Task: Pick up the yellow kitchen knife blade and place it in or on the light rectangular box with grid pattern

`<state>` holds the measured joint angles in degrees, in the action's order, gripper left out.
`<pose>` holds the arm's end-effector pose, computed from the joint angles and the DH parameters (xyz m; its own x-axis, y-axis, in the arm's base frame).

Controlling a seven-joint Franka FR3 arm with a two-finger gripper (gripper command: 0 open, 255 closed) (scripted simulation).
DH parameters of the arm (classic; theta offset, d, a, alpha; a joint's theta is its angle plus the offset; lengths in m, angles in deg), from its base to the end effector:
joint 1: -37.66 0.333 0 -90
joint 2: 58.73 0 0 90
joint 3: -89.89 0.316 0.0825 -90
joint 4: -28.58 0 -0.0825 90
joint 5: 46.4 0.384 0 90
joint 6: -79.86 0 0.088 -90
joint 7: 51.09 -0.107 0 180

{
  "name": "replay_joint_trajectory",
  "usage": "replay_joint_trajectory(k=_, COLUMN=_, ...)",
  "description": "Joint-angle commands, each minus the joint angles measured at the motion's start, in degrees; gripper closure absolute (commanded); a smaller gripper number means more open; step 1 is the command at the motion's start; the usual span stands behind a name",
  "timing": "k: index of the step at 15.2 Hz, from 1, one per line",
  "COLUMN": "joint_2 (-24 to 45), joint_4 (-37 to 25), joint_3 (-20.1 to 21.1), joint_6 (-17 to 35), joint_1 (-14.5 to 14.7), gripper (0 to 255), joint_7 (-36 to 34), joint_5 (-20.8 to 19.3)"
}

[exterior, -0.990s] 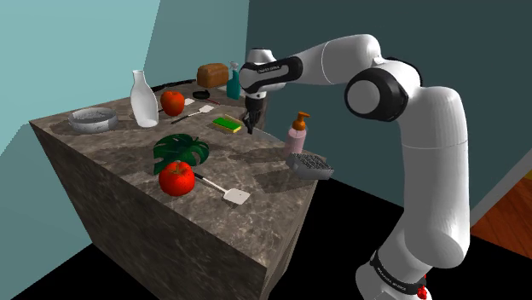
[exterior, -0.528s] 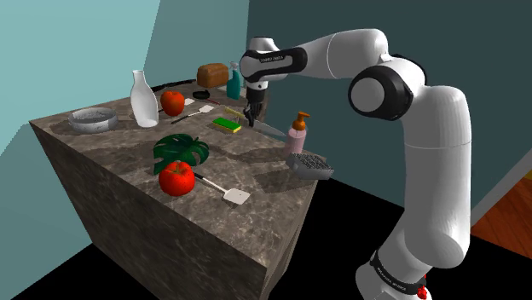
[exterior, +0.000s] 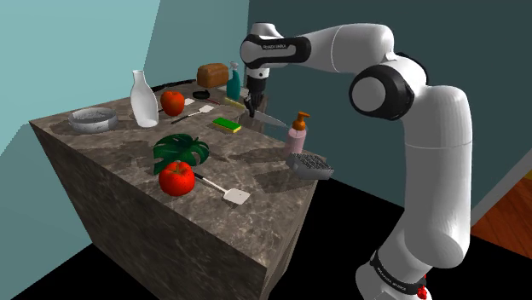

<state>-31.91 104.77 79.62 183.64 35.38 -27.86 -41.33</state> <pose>0.6873 -0.1206 0.4697 0.9825 0.1849 0.0213 0.1848 -0.9828 0.0028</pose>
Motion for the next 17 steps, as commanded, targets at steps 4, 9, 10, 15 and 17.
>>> replay_joint_trajectory(k=4, joint_2=0.2, joint_4=-4.1, joint_3=0.0, joint_6=-3.9, joint_1=-0.2, gripper=255, joint_7=-0.1, joint_5=0.0)
replay_joint_trajectory(k=9, joint_2=-11.3, joint_4=12.6, joint_3=-0.3, joint_6=1.4, joint_1=1.9, gripper=255, joint_7=-1.2, joint_5=-1.8)
replay_joint_trajectory(k=10, joint_2=-13.9, joint_4=16.2, joint_3=-0.3, joint_6=2.4, joint_1=2.3, gripper=255, joint_7=-1.6, joint_5=-2.3)
replay_joint_trajectory(k=15, joint_2=-26.1, joint_4=31.7, joint_3=0.1, joint_6=6.1, joint_1=3.8, gripper=255, joint_7=-3.8, joint_5=-4.7)
replay_joint_trajectory(k=17, joint_2=-30.7, joint_4=37.2, joint_3=0.5, joint_6=6.9, joint_1=4.1, gripper=255, joint_7=-4.8, joint_5=-5.5)
